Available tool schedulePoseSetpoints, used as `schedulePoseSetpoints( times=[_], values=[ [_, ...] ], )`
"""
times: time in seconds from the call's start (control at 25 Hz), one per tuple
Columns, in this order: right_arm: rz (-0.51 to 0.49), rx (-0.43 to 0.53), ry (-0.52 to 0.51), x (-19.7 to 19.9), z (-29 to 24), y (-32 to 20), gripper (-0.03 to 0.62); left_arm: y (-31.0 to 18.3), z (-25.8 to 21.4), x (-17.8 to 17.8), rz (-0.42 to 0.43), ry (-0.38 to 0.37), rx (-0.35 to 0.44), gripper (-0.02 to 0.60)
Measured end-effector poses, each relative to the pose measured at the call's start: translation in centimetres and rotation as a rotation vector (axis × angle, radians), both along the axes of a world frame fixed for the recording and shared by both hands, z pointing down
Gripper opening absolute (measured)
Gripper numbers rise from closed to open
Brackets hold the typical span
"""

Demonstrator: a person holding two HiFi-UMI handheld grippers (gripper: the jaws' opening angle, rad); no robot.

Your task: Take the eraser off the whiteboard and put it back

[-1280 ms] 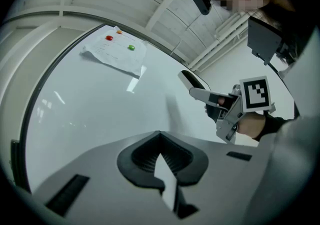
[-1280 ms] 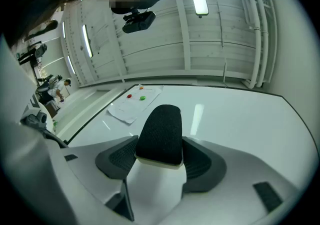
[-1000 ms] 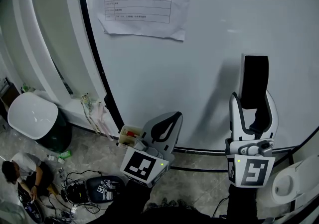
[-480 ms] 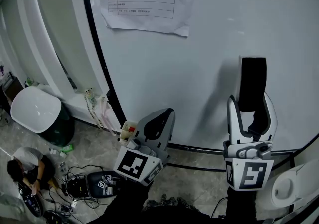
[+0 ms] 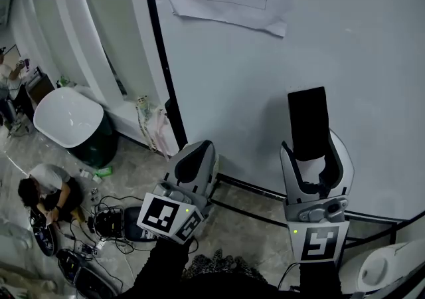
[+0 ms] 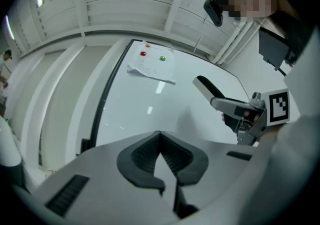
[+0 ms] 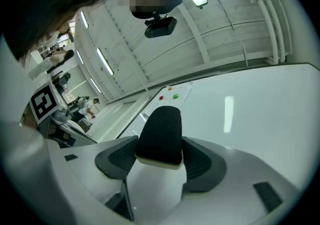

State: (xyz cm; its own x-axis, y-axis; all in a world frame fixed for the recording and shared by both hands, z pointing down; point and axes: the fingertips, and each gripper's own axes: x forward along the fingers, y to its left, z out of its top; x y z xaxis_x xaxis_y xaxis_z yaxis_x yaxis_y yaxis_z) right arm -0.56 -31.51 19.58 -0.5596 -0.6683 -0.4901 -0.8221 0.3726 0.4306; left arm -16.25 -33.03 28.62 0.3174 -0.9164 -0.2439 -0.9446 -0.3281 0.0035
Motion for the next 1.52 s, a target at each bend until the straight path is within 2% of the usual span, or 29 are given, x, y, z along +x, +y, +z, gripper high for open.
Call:
schedulePoseSetpoints(
  times=[0.2,0.44,0.72,0.96,1.04,1.24,1.52],
  values=[
    [-0.095,-0.018,0.064,-3.0,2.7,0.2,0.281,2.4,1.4,-3.0,-0.113,-0.009,-0.035,0.006],
    [-0.183,-0.103,0.207,-8.1,8.0,0.0,0.281,3.9,2.4,-6.5,-0.175,0.003,-0.042,0.006],
    [-0.153,-0.152,0.473,-13.2,14.3,-2.3,0.281,2.0,3.5,-10.2,-0.113,0.025,-0.062,0.006],
    [-0.134,-0.115,0.845,-17.1,20.8,-3.4,0.281,0.2,4.7,-13.1,-0.051,0.047,-0.088,0.006],
    [-0.126,-0.133,0.924,-17.9,22.3,-4.1,0.281,-0.2,5.0,-14.0,-0.036,0.059,-0.093,0.006],
    [-0.143,-0.223,1.053,-19.1,25.3,-5.6,0.281,-1.2,6.1,-15.6,-0.017,0.061,-0.128,0.006],
    [-0.163,-0.235,1.104,-20.3,26.0,-6.2,0.281,-2.0,6.6,-16.6,0.013,0.083,-0.128,0.006]
  ],
)
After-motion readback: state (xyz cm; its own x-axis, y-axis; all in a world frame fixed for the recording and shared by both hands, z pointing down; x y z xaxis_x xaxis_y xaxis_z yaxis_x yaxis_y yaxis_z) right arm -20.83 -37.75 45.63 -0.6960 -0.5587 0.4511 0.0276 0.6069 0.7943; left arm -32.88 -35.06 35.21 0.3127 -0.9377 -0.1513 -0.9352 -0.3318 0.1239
